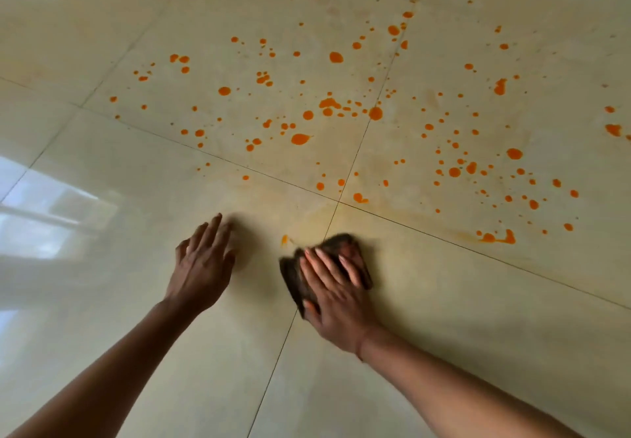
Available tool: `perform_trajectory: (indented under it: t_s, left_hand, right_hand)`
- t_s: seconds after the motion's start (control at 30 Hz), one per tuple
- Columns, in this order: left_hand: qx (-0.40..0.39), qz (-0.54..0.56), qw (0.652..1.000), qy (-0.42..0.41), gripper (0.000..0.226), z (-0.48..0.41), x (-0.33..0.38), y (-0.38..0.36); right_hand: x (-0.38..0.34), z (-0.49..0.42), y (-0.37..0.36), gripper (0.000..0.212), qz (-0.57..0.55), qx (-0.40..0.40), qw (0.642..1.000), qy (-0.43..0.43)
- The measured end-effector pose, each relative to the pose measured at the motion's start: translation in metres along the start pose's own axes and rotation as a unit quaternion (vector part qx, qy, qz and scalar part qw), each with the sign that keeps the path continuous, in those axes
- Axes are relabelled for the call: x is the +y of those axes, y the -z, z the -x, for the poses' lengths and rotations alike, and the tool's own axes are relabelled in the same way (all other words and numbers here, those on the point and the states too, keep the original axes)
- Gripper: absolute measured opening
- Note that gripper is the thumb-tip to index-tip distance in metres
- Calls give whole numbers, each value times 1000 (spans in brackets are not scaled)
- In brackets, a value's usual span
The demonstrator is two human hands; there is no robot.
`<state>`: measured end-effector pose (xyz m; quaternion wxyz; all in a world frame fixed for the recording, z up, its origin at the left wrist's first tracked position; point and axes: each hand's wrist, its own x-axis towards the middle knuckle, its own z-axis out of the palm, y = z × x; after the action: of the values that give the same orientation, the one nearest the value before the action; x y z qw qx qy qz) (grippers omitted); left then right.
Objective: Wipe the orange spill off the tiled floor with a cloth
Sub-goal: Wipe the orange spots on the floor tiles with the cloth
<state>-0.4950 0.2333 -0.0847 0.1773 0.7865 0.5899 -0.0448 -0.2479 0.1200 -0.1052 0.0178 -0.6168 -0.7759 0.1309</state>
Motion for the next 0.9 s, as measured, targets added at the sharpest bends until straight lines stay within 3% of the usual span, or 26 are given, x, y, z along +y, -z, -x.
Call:
perform_trajectory:
  t_s: [0.07, 0.17, 0.23, 0.33, 0.4, 0.43, 0.47, 0.53, 0.6, 0.63, 0.7, 0.8, 0.83, 0.9]
  left_hand:
    - [-5, 0, 1000, 15, 67, 2, -8, 0]
    - [0, -7, 1000, 7, 63, 2, -19, 0]
    - [8, -10, 1000, 0, 61, 2, -24, -4]
    - [29, -5, 1000, -1, 59, 3, -28, -14]
    - [29, 1, 1000, 10, 58, 4, -26, -17]
    - [29, 2, 999, 16, 58, 6, -23, -19]
    - [28, 3, 999, 23, 58, 5, -26, -18]
    - [31, 3, 999, 24, 58, 5, -22, -20]
    - [38, 2, 999, 21, 57, 5, -26, -22]
    - [40, 2, 999, 19, 57, 4, -28, -23]
    - [47, 10, 999, 14, 56, 4, -29, -25]
    - [40, 27, 999, 11, 56, 5, -28, -21]
    - [37, 29, 999, 12, 56, 4, -28, -19]
    - [25, 25, 999, 14, 56, 4, -26, -19]
  right_hand:
    - [42, 25, 6, 68, 14, 13, 1000, 10]
    - [81, -43, 18, 69, 1, 59, 984, -168]
    - [46, -106, 22, 69, -2, 83, 974, -211]
    - [-27, -99, -1, 69, -9, 39, 998, -49]
    - [-20, -42, 0, 71, -5, -14, 999, 32]
    - [3, -25, 4, 69, 5, -1, 999, 46]
    - [26, -26, 6, 67, 16, 16, 999, 27]
    - [64, -59, 18, 66, 31, 52, 992, -112]
    - [41, -123, 23, 68, 20, 73, 977, -201]
    - [11, -143, 16, 68, 16, 82, 981, -177]
    - [-46, -132, -3, 67, 12, 41, 998, -45]
    - [-32, -53, 2, 72, 24, -31, 996, 82]
    - [-10, -45, 7, 72, 37, -25, 996, 83]
    - [23, -68, 17, 68, 55, -7, 998, -18]
